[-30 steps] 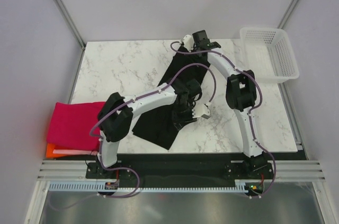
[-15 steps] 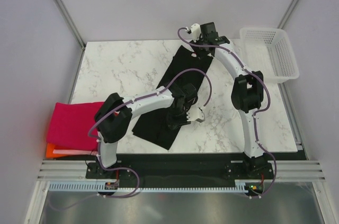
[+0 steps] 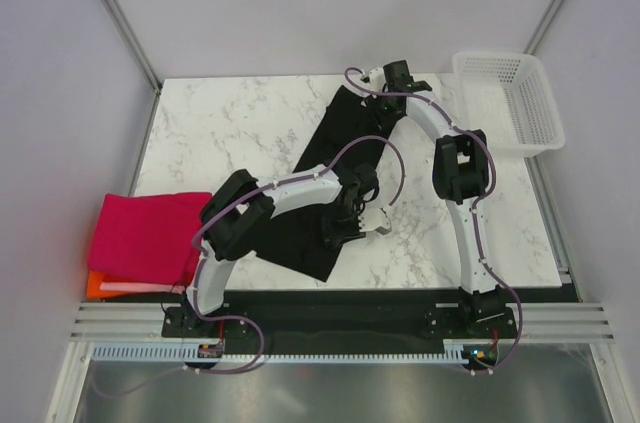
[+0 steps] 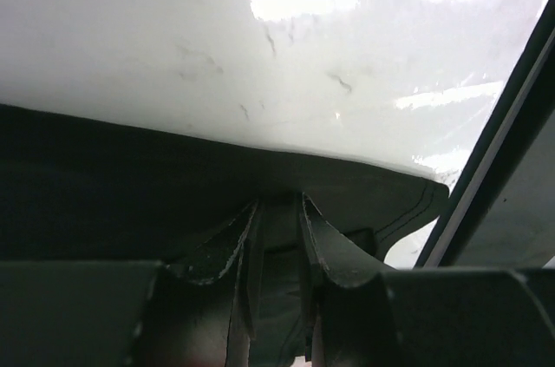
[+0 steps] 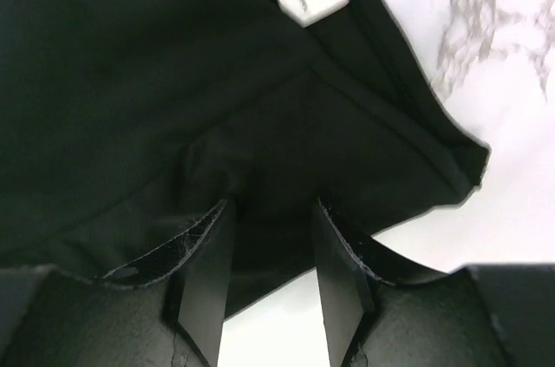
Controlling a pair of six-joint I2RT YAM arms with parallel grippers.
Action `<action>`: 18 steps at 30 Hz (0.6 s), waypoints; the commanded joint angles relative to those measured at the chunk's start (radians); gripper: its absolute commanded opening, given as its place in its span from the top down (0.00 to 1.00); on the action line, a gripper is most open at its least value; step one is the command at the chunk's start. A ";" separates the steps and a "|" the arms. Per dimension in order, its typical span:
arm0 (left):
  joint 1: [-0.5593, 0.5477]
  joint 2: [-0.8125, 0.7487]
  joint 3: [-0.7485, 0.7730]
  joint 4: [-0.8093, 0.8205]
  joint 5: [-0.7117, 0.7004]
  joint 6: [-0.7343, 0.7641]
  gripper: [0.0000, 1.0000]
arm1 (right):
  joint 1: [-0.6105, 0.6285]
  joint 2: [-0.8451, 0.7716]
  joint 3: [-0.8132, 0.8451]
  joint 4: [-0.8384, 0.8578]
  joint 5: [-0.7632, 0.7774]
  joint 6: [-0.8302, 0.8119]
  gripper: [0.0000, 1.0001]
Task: Fold and stack the t-shirts
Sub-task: Fold the tshirt
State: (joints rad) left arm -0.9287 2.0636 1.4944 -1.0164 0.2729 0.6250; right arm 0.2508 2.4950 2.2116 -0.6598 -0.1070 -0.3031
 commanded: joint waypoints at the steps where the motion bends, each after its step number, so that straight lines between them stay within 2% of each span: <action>1: -0.001 0.067 0.087 0.029 0.063 -0.005 0.71 | 0.004 0.066 0.071 -0.008 -0.052 0.036 0.50; 8: -0.013 0.182 0.250 -0.025 0.118 -0.005 0.72 | 0.002 0.169 0.198 -0.017 -0.089 0.076 0.46; 18: -0.041 0.280 0.469 -0.097 0.146 -0.017 0.71 | 0.001 0.223 0.306 0.107 -0.126 0.157 0.34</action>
State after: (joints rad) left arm -0.9558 2.3123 1.9060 -1.1114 0.3859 0.6209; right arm 0.2504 2.6820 2.4710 -0.6037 -0.2050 -0.1989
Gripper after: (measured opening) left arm 0.285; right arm 0.652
